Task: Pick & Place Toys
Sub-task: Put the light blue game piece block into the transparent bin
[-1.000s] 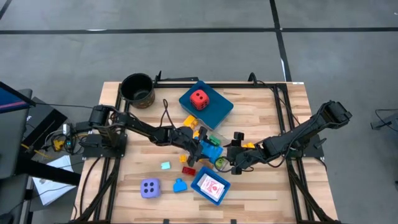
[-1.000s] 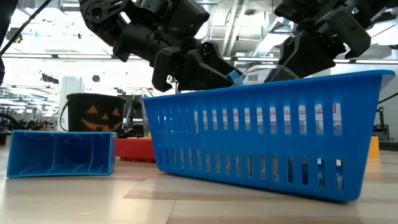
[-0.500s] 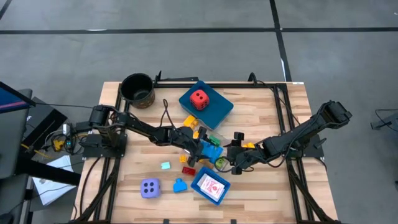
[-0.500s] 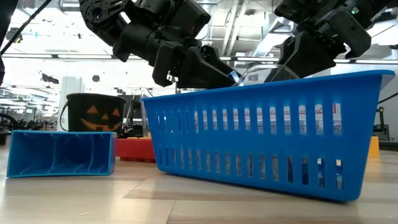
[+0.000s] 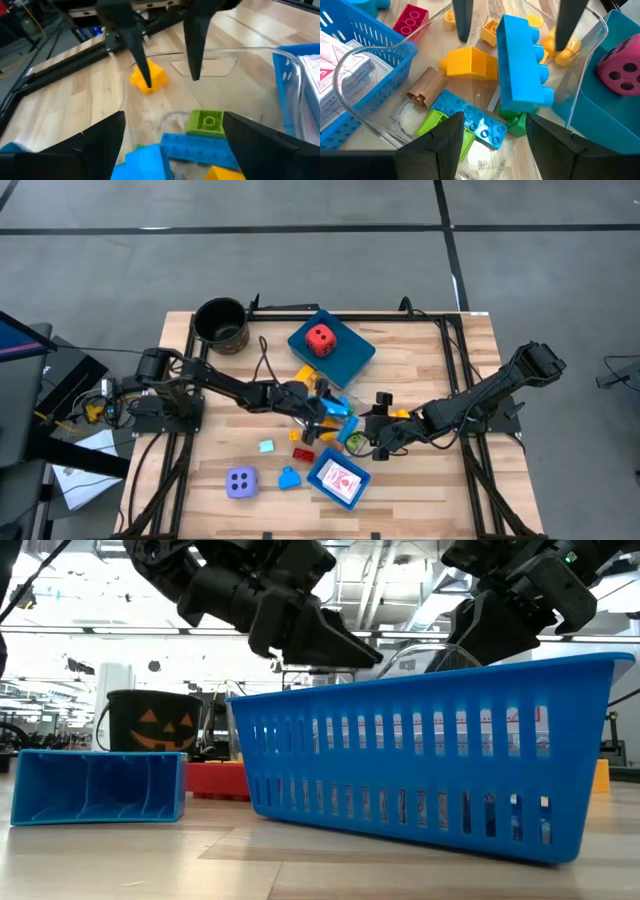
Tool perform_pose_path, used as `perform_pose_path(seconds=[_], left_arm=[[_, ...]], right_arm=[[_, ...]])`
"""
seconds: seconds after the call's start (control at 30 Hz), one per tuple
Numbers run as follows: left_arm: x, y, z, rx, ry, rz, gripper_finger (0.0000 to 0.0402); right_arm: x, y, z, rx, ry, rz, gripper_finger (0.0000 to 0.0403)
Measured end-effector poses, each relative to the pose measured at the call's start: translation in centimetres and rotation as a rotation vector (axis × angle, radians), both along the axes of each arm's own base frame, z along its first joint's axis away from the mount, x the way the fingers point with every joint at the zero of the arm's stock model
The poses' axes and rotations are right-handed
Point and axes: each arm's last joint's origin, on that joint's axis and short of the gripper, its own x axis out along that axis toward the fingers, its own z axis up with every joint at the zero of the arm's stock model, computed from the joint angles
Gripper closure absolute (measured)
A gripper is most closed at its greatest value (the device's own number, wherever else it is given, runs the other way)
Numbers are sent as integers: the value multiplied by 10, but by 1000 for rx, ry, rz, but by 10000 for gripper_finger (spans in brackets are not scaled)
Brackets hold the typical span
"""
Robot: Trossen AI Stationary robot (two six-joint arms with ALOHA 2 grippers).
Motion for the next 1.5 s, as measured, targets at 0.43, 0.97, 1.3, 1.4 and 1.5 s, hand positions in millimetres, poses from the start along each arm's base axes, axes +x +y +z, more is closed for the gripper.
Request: perform_pose_path(seconds=[0.43, 0.97, 1.3, 1.4, 1.5], left_arm=[[-36, -4, 44, -86, 119, 27, 30], [-78, -37, 62, -206, 312, -49, 34], [-87, -38, 53, -307, 458, 44, 49], [-91, -39, 49, -345, 519, 89, 57], [-94, -43, 44, -365, 546, 98, 65]], right_arm=[[0, 0, 0, 0, -1, 0, 198], [0, 0, 0, 1, -1, 0, 198], [0, 0, 0, 1, -1, 0, 198], [0, 0, 0, 1, -1, 0, 198], [0, 0, 0, 1, -1, -1, 198]])
